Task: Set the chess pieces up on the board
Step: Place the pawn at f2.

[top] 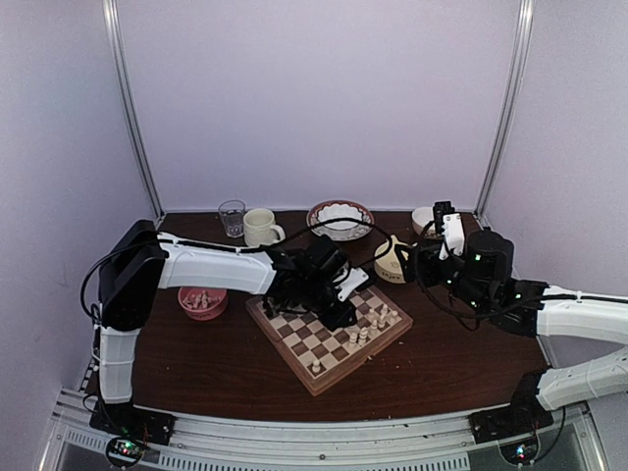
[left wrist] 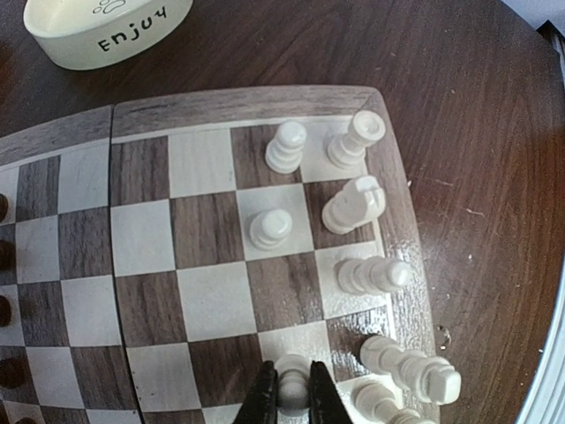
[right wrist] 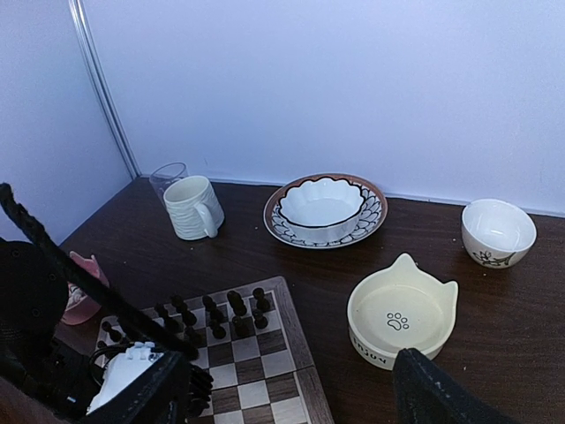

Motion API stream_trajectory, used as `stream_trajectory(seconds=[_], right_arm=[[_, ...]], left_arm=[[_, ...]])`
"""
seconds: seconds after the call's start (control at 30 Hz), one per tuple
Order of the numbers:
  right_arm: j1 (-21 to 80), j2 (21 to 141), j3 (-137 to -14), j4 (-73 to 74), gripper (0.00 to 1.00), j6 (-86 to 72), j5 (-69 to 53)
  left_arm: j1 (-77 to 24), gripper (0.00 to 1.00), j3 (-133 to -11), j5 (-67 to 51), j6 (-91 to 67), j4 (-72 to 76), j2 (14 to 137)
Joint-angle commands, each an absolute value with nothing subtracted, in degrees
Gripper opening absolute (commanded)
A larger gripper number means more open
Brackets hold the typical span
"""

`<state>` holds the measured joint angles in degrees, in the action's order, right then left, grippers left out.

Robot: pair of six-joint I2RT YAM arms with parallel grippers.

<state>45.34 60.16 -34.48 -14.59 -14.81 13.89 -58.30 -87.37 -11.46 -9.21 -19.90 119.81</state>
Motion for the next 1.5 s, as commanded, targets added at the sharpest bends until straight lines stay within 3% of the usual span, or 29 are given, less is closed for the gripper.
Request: stream_trajectory(seconds=[0.0, 1.47], right_arm=[[45.09, 59.15, -33.69, -15.50, 0.83, -14.59, 14.77], [45.09, 59.06, -33.71, -15.61, 0.83, -14.49, 14.88]], left_arm=[[-58.67, 0.00, -90.09, -10.01, -7.89, -21.07, 121.25], [-59.30, 0.00, -98.32, -12.73, -7.73, -23.54, 127.77]])
